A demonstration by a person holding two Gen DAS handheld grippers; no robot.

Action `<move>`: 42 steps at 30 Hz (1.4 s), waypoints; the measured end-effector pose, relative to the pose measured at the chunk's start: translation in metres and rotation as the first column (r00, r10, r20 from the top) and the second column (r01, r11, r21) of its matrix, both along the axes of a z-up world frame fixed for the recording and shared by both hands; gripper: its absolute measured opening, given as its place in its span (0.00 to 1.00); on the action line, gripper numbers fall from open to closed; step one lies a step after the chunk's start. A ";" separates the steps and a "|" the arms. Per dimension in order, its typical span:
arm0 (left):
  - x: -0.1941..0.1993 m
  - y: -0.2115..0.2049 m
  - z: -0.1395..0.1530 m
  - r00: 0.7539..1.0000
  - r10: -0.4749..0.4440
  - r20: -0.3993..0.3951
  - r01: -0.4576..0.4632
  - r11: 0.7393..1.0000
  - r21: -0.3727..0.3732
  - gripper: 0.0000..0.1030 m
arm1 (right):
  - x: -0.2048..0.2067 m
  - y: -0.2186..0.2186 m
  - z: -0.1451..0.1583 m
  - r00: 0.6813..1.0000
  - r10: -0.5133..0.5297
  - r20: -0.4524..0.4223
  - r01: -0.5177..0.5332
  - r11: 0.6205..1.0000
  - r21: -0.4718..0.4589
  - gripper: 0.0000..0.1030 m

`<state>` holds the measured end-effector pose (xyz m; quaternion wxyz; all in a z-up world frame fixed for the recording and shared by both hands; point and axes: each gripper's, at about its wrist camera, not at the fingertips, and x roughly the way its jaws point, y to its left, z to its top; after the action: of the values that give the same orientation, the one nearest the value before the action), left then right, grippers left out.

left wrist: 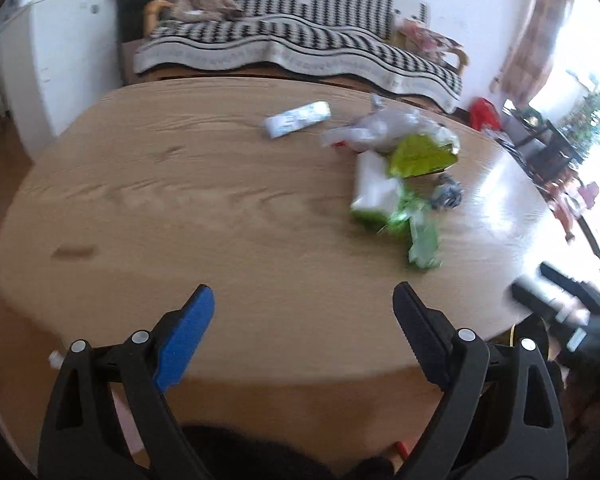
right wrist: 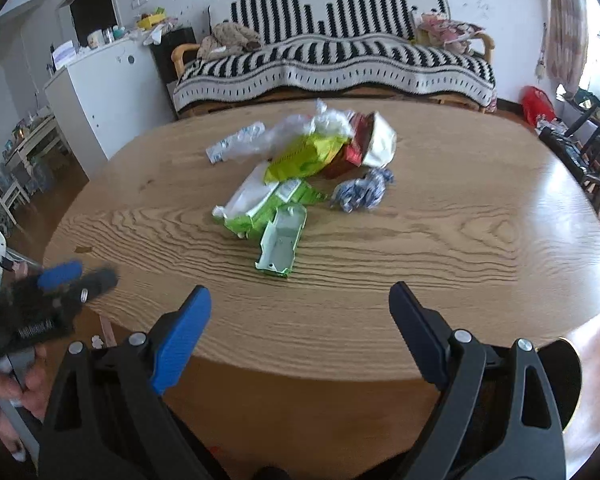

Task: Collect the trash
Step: 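Move both open tools back over the trash pile on the table, then grasp the white-green wrapper with the left tool while the right tool grasps the pale green plastic piece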

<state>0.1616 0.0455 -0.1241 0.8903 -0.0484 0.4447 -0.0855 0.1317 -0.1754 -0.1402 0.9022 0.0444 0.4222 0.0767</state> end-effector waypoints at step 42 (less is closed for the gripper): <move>0.022 -0.005 0.020 0.998 -0.049 0.047 0.045 0.996 0.081 0.39 | 0.017 -0.034 0.018 0.998 -0.033 0.052 0.035 0.999 -0.032 0.32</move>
<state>0.1835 0.0408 -0.1038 0.8998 -0.0003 0.4269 -0.0898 0.1491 -0.2093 -0.1224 0.9146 0.0349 0.3990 0.0557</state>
